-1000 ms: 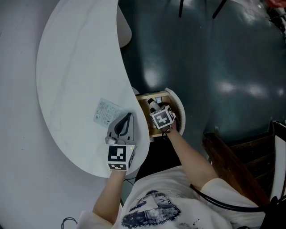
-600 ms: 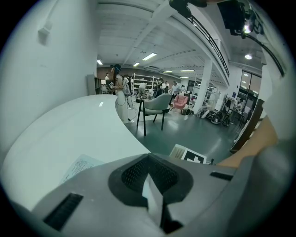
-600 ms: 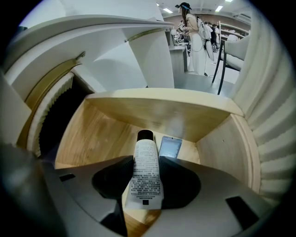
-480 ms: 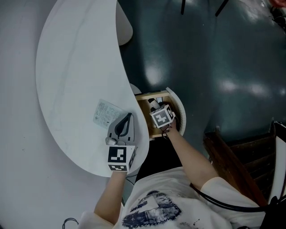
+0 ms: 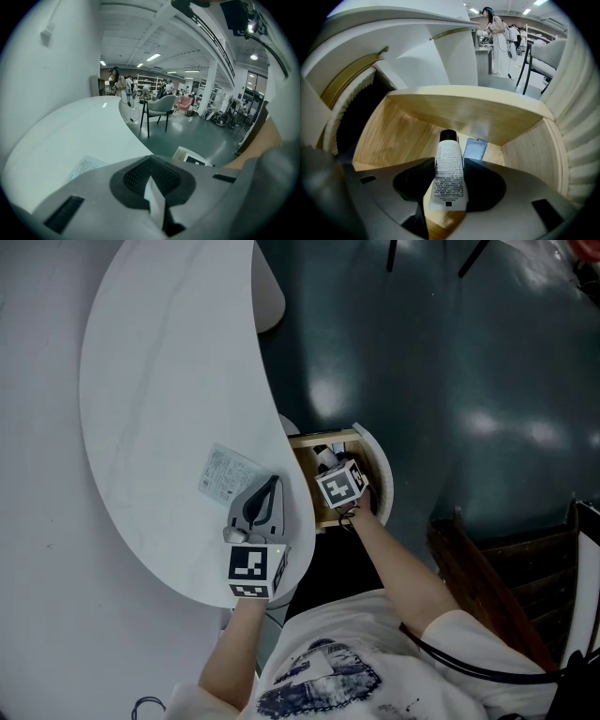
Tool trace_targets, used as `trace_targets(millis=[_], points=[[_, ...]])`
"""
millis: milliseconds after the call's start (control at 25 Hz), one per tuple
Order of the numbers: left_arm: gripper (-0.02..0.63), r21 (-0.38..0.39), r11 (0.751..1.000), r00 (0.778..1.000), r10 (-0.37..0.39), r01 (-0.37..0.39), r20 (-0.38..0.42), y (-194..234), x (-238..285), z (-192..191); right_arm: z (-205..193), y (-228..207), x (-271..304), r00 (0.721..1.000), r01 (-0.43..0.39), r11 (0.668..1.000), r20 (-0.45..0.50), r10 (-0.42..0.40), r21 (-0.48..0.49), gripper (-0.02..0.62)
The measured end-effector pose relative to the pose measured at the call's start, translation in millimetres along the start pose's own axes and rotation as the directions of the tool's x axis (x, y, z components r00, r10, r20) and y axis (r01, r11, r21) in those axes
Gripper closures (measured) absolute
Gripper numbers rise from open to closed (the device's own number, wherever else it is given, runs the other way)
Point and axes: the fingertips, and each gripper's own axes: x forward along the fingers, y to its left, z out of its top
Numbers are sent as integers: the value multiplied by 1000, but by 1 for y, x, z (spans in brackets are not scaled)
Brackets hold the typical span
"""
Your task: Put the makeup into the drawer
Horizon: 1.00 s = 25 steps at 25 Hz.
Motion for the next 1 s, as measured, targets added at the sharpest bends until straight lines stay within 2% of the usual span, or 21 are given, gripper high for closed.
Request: trace_targets(millis=[440,1000], points=[[560,4,1000,1000,11,-12,19,4,-15,-3,3,2,-3,1000,24,1000,9,-24,3,405],[560,28,1000,997,8,-10,80,2,-56,-3,14,12,-45,994,47,998,102,-50,38,405]])
